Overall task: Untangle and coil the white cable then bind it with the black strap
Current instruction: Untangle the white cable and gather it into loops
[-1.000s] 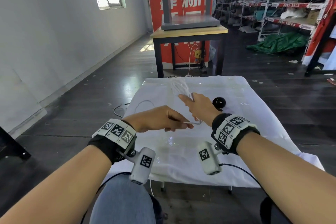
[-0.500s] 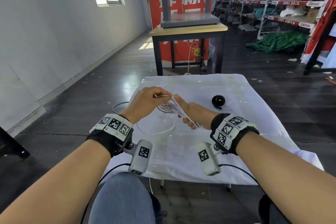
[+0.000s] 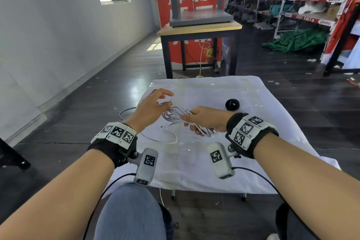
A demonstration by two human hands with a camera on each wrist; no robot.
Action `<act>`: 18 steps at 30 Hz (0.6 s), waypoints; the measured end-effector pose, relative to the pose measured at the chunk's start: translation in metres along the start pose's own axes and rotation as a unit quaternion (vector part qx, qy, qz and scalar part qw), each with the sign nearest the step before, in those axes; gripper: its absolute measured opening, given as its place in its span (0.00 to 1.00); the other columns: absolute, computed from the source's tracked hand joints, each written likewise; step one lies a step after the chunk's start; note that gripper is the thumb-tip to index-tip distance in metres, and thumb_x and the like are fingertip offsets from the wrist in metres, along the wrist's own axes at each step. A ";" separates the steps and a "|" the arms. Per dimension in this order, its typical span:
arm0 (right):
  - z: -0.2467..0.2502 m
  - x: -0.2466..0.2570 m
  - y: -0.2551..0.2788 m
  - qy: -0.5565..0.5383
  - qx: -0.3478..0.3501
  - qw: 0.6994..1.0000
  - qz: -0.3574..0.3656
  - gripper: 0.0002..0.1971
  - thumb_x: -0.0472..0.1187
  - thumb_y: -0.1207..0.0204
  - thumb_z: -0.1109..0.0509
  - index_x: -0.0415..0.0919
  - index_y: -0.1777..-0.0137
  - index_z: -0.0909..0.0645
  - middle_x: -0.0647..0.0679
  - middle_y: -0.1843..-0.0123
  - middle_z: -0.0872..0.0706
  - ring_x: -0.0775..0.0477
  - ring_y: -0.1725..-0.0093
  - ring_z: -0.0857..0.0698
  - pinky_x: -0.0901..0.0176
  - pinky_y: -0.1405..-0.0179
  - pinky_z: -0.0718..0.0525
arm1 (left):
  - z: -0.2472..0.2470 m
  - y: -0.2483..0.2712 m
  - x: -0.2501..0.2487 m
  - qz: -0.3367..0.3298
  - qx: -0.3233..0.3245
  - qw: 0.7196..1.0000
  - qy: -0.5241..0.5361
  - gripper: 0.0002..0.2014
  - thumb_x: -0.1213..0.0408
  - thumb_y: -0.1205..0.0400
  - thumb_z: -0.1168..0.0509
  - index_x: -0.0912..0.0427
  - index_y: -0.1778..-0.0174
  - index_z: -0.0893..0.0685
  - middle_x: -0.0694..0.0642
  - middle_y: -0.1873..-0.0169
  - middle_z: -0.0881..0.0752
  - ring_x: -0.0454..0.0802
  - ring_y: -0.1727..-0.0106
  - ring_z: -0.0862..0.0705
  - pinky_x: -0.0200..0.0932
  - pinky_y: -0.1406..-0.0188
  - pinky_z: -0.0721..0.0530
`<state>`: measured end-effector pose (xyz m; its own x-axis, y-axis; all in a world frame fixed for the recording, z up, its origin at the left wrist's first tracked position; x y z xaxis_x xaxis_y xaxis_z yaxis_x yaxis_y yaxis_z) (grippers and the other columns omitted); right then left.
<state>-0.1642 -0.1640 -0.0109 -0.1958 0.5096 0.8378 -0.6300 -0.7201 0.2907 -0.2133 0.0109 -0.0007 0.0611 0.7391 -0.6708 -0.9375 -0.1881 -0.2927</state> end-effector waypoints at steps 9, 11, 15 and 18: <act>-0.001 0.006 -0.004 -0.172 0.009 0.982 0.074 0.14 0.48 0.15 0.41 0.37 0.52 0.25 0.49 0.71 0.27 0.57 0.78 0.28 0.67 0.78 0.27 | 0.002 0.006 -0.006 0.155 0.040 0.958 0.237 0.23 0.41 0.21 0.37 0.52 0.35 0.20 0.56 0.44 0.12 0.48 0.47 0.12 0.40 0.48 0.14; -0.001 0.007 -0.004 -0.177 0.009 0.981 0.083 0.12 0.47 0.15 0.40 0.38 0.51 0.25 0.49 0.69 0.24 0.57 0.78 0.27 0.67 0.77 0.25 | 0.001 0.004 -0.005 0.186 0.035 0.924 0.331 0.24 0.45 0.21 0.34 0.59 0.37 0.18 0.60 0.46 0.12 0.51 0.48 0.12 0.47 0.42 0.14; -0.003 0.013 0.000 -0.139 0.005 0.985 0.099 0.12 0.47 0.15 0.41 0.41 0.54 0.24 0.54 0.70 0.19 0.58 0.78 0.24 0.67 0.78 0.24 | 0.005 0.000 -0.013 0.218 0.036 0.866 0.449 0.25 0.51 0.21 0.31 0.65 0.35 0.22 0.66 0.47 0.14 0.57 0.49 0.13 0.50 0.43 0.13; -0.006 0.019 0.001 -0.121 -0.021 0.987 0.108 0.10 0.48 0.15 0.42 0.44 0.53 0.26 0.51 0.65 0.25 0.55 0.73 0.24 0.66 0.77 0.23 | 0.005 -0.006 -0.024 0.220 0.040 0.837 0.500 0.28 0.54 0.21 0.32 0.65 0.29 0.27 0.72 0.37 0.18 0.67 0.37 0.16 0.55 0.43 0.13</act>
<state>-0.1724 -0.1523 0.0022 -0.1475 0.2152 0.9654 -0.6247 -0.7770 0.0778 -0.2113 -0.0025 0.0206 -0.0772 -0.3086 -0.9481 -0.9621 -0.2264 0.1521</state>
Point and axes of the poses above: each hand's wrist, its own y-axis away from the middle knuckle, its own z-axis out of the back of the hand, x = y × z, the point moved 2 cm from there along -y, towards the middle knuckle
